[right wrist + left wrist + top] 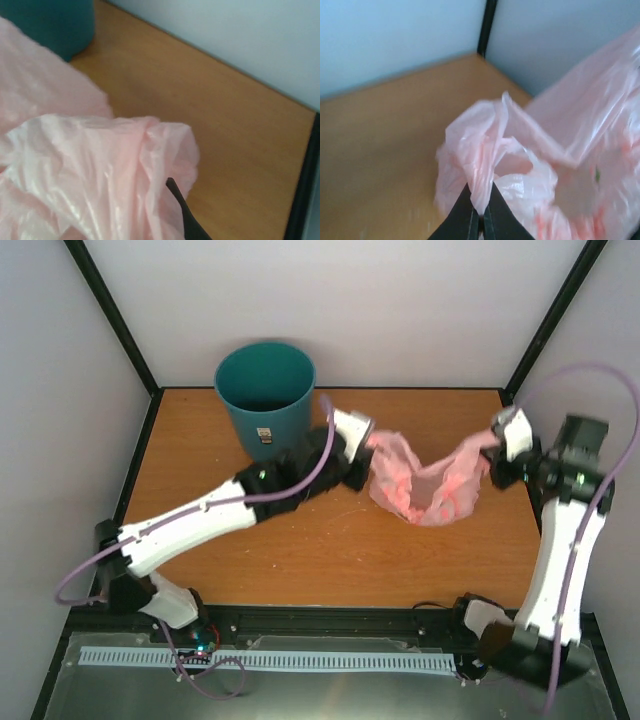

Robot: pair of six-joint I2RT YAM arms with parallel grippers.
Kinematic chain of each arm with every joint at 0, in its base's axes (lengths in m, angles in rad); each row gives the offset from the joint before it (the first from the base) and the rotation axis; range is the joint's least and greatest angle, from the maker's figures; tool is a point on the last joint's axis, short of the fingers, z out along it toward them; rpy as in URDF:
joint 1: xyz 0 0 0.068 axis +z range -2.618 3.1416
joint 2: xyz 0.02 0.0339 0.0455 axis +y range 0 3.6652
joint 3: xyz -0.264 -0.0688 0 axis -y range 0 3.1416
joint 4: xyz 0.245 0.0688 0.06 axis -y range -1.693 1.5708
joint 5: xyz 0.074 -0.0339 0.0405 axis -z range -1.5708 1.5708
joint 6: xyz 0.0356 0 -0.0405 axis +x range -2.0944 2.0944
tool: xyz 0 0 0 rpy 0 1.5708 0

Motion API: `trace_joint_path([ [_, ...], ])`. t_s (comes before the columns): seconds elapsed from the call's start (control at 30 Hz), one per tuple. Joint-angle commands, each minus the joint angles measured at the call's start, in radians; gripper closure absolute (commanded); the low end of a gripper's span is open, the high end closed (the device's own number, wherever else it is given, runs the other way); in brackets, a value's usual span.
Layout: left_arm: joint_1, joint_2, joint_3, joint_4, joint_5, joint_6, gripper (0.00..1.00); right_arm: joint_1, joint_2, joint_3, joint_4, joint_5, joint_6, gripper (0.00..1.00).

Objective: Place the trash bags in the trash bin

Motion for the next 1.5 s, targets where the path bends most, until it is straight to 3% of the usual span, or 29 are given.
trace_joint_path([
  [0.0,0.054,0.182,0.518,-0.145,-0.019,0.148,0.99,0.099,0.260,0.400,-0.028,0.173,0.173,0.97],
  [0.13,0.043,0.389,1.135,-0.260,0.026,0.342,0.99,0.101,0.441,1.121,-0.084,0.206,0.323,0.97],
  [0.2,0.008,0.386,1.214,-0.201,0.048,0.451,0.99,0.101,0.448,1.278,-0.020,0.161,0.375,0.97],
  [0.27,-0.041,0.268,1.006,-0.048,0.042,0.565,0.99,0.101,0.331,1.118,0.138,0.081,0.417,0.97],
  [0.37,-0.031,0.046,0.469,0.253,-0.026,0.591,0.99,0.102,0.072,0.627,0.411,-0.023,0.460,0.97],
  [0.43,0.030,-0.013,0.171,0.335,-0.081,0.479,0.99,0.102,-0.065,0.306,0.515,-0.063,0.424,0.97],
  [0.5,0.138,0.031,-0.143,0.346,-0.056,0.280,0.99,0.104,-0.166,-0.079,0.632,0.022,0.356,0.95],
  [0.57,0.222,0.147,-0.327,0.349,0.047,0.137,0.99,0.139,-0.089,-0.378,0.701,0.283,0.240,0.97],
  [0.6,0.219,0.178,-0.368,0.331,0.072,0.133,0.99,0.155,0.020,-0.420,0.646,0.369,0.162,0.97],
  [0.63,0.188,0.167,-0.407,0.332,0.057,0.138,0.99,0.144,0.113,-0.415,0.552,0.374,0.115,0.97],
  [0.7,0.112,0.065,-0.496,0.384,-0.037,0.151,0.99,0.062,0.159,-0.408,0.397,0.203,0.076,0.97],
  [0.83,0.090,-0.123,-0.532,0.381,-0.008,0.129,0.99,0.029,-0.071,-0.466,0.347,0.053,0.047,0.97],
  [1.0,0.090,-0.179,-0.517,0.342,0.027,0.126,0.99,0.029,-0.268,-0.443,0.237,-0.027,0.030,0.97],
  [1.13,0.090,-0.194,-0.504,0.329,0.114,0.086,0.99,0.029,-0.283,-0.375,0.129,-0.076,0.016,0.97],
  [1.3,0.090,-0.202,-0.444,0.320,0.198,0.042,0.99,0.028,-0.263,-0.323,0.139,-0.065,0.077,0.97],
  [1.4,0.091,-0.152,-0.326,0.279,0.174,0.041,0.99,0.043,-0.170,-0.270,0.189,0.006,0.153,0.97],
  [1.47,0.111,-0.073,-0.171,0.199,0.149,0.051,0.99,0.087,-0.048,-0.155,0.160,0.108,0.192,0.97],
])
